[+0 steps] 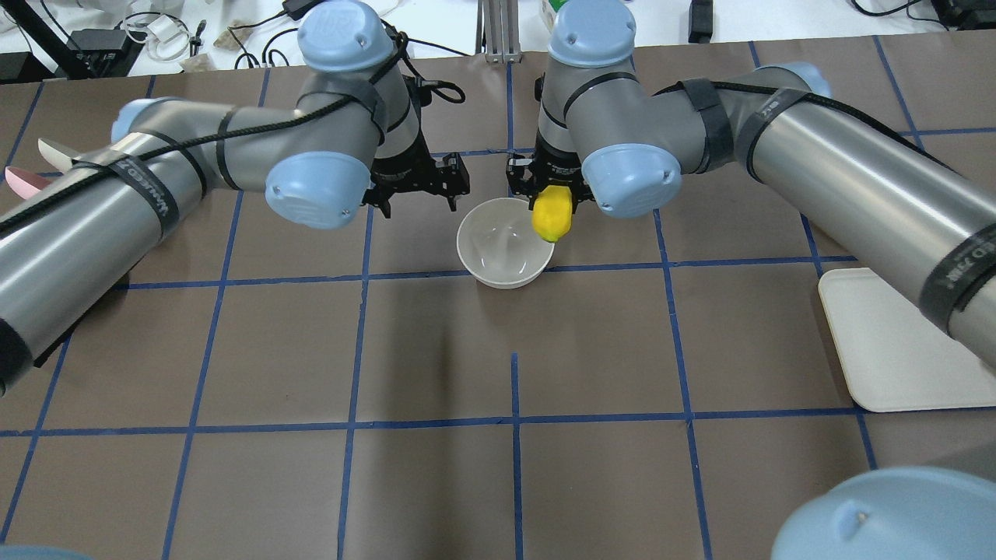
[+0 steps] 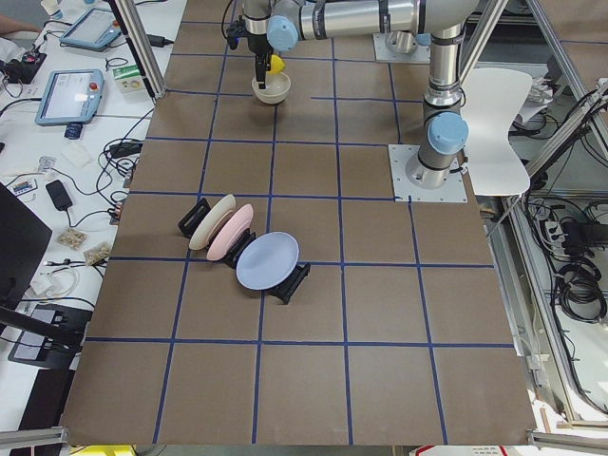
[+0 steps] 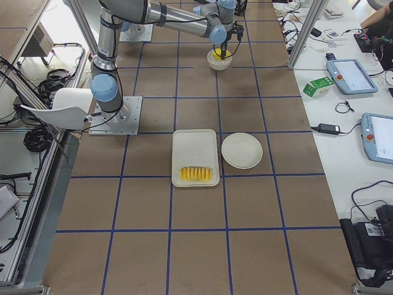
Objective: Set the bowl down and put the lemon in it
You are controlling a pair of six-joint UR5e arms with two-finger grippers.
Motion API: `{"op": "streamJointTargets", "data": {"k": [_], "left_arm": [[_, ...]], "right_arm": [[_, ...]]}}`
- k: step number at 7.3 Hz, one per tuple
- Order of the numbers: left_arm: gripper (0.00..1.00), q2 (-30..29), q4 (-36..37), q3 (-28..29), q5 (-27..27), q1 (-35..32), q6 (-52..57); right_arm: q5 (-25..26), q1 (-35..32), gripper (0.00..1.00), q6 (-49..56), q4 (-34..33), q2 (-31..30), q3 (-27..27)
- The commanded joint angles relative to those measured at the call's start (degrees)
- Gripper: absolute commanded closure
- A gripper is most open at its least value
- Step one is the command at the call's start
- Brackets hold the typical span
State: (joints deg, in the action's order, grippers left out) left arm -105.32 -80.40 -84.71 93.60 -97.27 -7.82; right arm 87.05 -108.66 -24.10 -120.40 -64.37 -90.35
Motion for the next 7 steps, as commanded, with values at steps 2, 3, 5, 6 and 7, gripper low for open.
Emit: {"op": "streamJointTargets", "data": {"k": [2, 3, 5, 6, 7], "left_arm": [[0.0, 6.16, -9.4, 2.71, -0.35, 3.22, 2.11], [0.0, 8.53, -9.69, 2.01, -0.53, 2.96, 2.11], [0.0, 11.18, -9.69, 1.39, -6.2, 2.44, 1.23], [0.0, 12.5, -10.39, 1.04, -6.07, 2.78, 1.84], [0.0, 13.55, -12.4, -0.18, -5.54, 3.48, 2.89]], "right_arm": [[3.65, -3.57, 0.71, -0.25, -5.36, 5.64, 0.0], [3.65, -3.58, 0.7, 0.02, -5.63, 6.44, 0.0], [3.65, -3.58, 0.07, -0.15, -5.63, 7.41, 0.0], [4.78, -3.49, 0.0, 0.28, -5.63, 6.28, 0.09], [6.62, -2.97, 0.0, 0.46, -4.67, 3.49, 0.52]]}}
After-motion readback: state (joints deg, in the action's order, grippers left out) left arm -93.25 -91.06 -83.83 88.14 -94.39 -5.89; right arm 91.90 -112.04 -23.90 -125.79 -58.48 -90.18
